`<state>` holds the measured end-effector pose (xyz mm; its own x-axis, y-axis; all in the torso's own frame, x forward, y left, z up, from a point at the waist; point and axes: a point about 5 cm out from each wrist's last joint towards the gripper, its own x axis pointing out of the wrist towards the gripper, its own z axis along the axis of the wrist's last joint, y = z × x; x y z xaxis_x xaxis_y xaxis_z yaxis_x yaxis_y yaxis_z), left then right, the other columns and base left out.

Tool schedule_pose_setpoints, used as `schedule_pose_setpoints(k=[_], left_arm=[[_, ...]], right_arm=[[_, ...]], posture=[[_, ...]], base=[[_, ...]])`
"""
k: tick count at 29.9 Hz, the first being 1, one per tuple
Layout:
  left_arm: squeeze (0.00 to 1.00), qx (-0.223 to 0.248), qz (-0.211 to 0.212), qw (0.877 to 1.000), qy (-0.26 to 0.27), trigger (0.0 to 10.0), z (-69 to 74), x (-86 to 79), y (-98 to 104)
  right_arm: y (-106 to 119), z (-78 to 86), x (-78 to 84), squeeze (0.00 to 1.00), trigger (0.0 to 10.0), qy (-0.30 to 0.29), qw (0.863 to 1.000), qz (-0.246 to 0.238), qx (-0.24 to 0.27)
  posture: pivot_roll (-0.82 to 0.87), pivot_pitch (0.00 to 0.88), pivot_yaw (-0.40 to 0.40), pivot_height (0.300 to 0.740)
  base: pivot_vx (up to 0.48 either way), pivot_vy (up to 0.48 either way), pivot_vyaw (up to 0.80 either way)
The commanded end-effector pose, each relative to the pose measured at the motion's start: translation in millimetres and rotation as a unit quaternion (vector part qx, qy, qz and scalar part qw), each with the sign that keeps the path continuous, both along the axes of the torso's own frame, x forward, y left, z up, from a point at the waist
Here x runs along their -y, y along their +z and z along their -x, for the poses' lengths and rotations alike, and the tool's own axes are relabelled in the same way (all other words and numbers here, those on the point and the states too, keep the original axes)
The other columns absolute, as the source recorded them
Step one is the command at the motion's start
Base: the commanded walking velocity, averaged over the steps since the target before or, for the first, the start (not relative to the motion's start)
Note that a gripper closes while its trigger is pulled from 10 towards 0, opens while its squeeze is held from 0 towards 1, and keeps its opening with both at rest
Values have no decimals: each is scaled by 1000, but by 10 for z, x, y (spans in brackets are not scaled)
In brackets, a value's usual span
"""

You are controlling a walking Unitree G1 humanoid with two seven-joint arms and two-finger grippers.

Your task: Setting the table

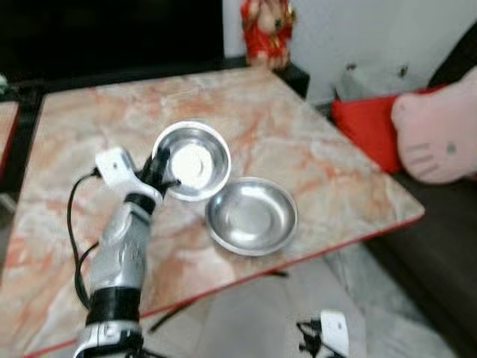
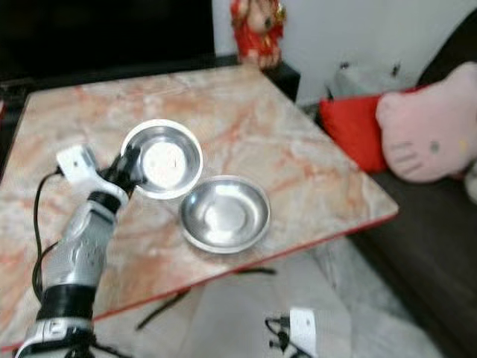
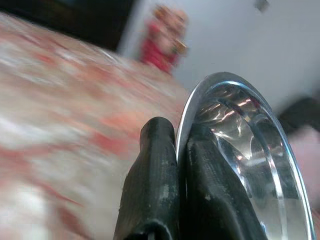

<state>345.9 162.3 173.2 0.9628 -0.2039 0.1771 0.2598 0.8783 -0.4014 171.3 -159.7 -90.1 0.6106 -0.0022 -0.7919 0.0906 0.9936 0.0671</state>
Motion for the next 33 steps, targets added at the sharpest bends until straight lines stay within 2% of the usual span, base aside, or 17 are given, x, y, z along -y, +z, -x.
schedule_pose_setpoints(k=[1, 5, 7, 8, 10, 14, 17, 18, 23, 28, 32, 33], left_arm=[[0, -4, -10, 999, -41, 10000, -1, 98, 36], [0, -18, -31, 998, -60, 10000, -17, 161, 14], [0, -33, -21, 995, -90, 10000, -26, 232, 14], [0, -43, -47, 993, -103, 10000, -37, 283, -6], [0, -52, -40, 991, -113, 10000, -49, 328, -19], [0, -91, -6, 991, -100, 10000, -131, 384, -29], [0, -114, 0, 990, -81, 10000, -175, 377, -39], [0, -139, -3, 988, -70, 10000, -198, 361, -75], [0, -149, -12, 986, -78, 10000, -226, 416, -72], [0, -159, 22, 984, -78, 10000, -268, 512, -63], [0, -197, 33, 978, -51, 10000, -335, 564, -146], [0, -211, 23, 976, -45, 10000, -348, 577, -187]], right_arm=[[-11, 24, 7, 0, 10000, -4, 1000, 0, -5], [-11, 24, 7, 0, 10000, -4, 1000, -1, -5], [-10, 20, 1, 0, 10000, -3, 1000, -1, -5], [-10, 20, 1, 0, 10000, -4, 1000, -1, -5], [-10, 19, -1, 0, 10000, -4, 1000, -1, -5], [-10, 19, -7, 0, 10000, -6, 1000, -2, -5], [-10, 19, -8, 0, 10000, -8, 1000, -2, -4], [-10, 19, -9, 0, 10000, -8, 1000, -2, -4], [-11, 20, -12, 0, 10000, -7, 1000, -3, -5], [-10, 18, -8, 0, 10000, -6, 1000, -2, -5], [-10, 16, -13, 0, 10000, -5, 1000, -2, -5], [-11, 18, -15, 0, 10000, -5, 1000, -2, -5]], posture=[[86, 0, -10, 740], [86, 0, -10, 740], [86, 0, -6, 740], [86, 0, -6, 740], [86, 0, -3, 740], [80, 0, 2, 740], [81, 0, 5, 740], [81, 0, 5, 740], [86, 0, 3, 740], [88, 0, 2, 740], [83, 0, 1, 740], [83, 0, 1, 740]], base=[[0, 0, 0], [0, 0, 0], [0, 0, 0], [0, 0, 0], [0, 0, 0], [0, 0, 0], [0, 0, 0], [0, 0, 0], [0, 0, 0], [0, 0, 0], [0, 0, 0], [0, 0, 0]])
